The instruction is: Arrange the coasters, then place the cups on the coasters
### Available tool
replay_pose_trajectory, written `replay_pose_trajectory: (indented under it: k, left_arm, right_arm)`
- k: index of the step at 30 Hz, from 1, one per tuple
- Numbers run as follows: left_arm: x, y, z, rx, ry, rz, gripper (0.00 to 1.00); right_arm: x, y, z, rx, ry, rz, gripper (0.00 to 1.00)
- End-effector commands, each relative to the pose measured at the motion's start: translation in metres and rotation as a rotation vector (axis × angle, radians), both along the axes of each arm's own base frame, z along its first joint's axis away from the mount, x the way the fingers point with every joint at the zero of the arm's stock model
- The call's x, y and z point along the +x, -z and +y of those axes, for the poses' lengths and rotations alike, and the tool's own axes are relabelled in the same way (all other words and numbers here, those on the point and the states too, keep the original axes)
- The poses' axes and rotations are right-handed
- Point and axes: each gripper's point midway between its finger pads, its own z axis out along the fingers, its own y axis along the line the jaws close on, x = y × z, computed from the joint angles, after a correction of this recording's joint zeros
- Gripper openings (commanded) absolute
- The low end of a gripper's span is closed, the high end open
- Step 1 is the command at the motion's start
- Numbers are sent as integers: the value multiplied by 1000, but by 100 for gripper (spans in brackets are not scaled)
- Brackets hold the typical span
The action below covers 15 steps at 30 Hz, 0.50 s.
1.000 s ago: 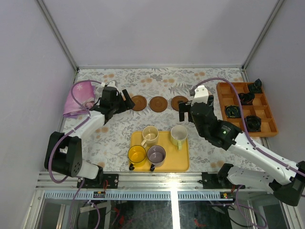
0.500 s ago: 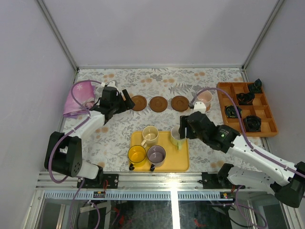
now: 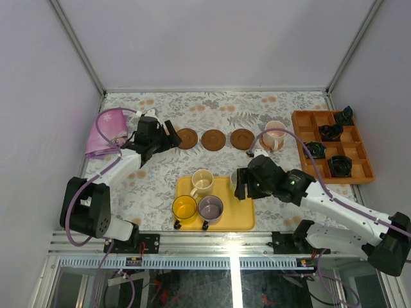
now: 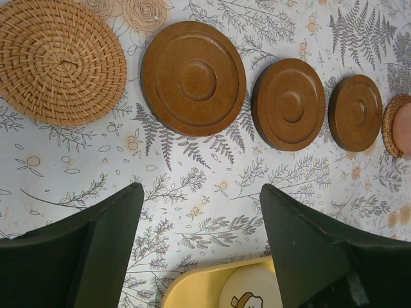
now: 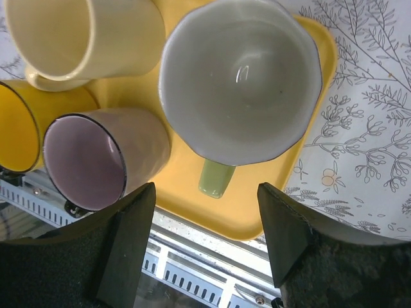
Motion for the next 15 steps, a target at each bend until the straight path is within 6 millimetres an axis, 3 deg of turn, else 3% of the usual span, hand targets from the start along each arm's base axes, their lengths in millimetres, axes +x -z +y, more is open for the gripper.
replay_pose_trajectory:
  k: [1,15]
  left_arm:
    - [6,-11,0,3,-6,-48,74]
    - [10,-9,-2,6,5,-37,74]
  right_arm:
    - [-6,14,3,-22,-1,52,71]
    - [8,47,-17,-173,108,56,62]
